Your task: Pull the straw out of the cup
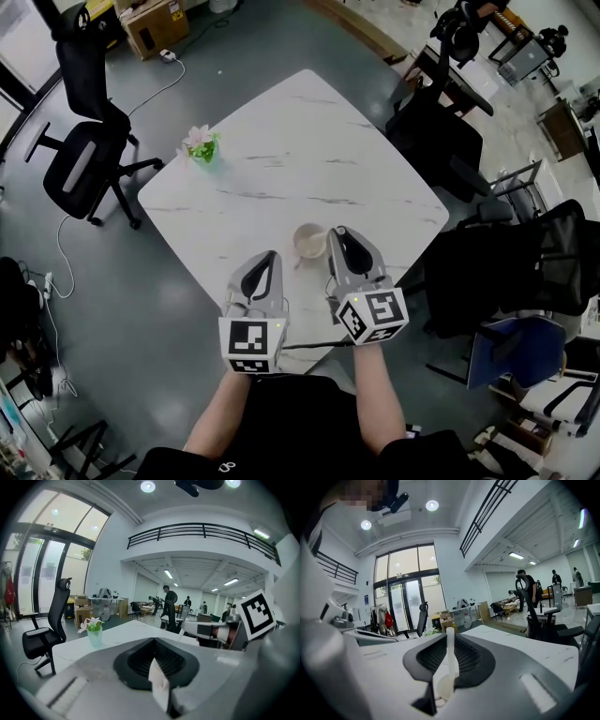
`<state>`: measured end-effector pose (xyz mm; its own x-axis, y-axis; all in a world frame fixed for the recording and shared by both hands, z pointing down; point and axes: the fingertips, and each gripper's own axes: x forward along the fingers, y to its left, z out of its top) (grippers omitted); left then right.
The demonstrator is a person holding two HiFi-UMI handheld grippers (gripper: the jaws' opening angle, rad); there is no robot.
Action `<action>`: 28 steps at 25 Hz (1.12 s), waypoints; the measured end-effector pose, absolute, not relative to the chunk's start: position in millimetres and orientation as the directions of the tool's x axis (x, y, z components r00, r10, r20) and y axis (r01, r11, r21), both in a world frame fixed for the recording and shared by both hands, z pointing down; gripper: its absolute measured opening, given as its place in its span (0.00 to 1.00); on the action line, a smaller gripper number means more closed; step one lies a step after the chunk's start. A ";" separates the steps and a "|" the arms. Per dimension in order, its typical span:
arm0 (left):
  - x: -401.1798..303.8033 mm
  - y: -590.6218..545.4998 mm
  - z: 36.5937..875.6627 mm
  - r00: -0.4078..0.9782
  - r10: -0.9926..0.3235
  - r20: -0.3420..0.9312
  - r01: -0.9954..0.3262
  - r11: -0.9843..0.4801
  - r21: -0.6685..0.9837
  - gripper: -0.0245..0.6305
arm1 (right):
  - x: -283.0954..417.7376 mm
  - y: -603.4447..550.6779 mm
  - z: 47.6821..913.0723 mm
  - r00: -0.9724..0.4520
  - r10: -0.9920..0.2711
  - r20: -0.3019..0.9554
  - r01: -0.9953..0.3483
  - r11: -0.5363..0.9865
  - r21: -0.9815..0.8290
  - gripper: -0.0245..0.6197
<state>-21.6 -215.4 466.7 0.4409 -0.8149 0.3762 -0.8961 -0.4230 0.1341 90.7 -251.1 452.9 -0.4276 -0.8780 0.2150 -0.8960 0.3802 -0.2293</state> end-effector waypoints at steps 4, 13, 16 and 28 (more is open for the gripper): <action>-19.3 -209.3 446.9 0.450 -0.829 0.332 -0.892 -0.438 0.114 0.04 | 93.3 -234.5 425.7 -0.422 -0.892 0.160 -0.894 0.381 -0.233 0.11; -9.5 -198.1 405.9 0.474 -0.848 0.236 -0.879 -0.471 0.072 0.04 | 118.1 -197.9 376.0 -0.363 -0.930 0.051 -0.908 0.341 -0.243 0.11; -6.1 -195.4 391.8 0.483 -0.851 0.205 -0.874 -0.482 0.056 0.04 | 122.8 -189.8 361.4 -0.355 -0.935 0.016 -0.907 0.340 -0.246 0.11; -9.9 -185.7 380.0 0.481 -0.858 0.179 -0.875 -0.482 0.041 0.04 | 116.0 -179.2 343.6 -0.368 -0.930 -0.024 -0.903 0.363 -0.231 0.11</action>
<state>-9.9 -185.7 380.0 0.4813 -0.8581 0.1788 -0.8750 -0.4823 0.0408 116.0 -179.2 343.6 -0.3677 -0.9296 -0.0239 -0.9027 0.3630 -0.2309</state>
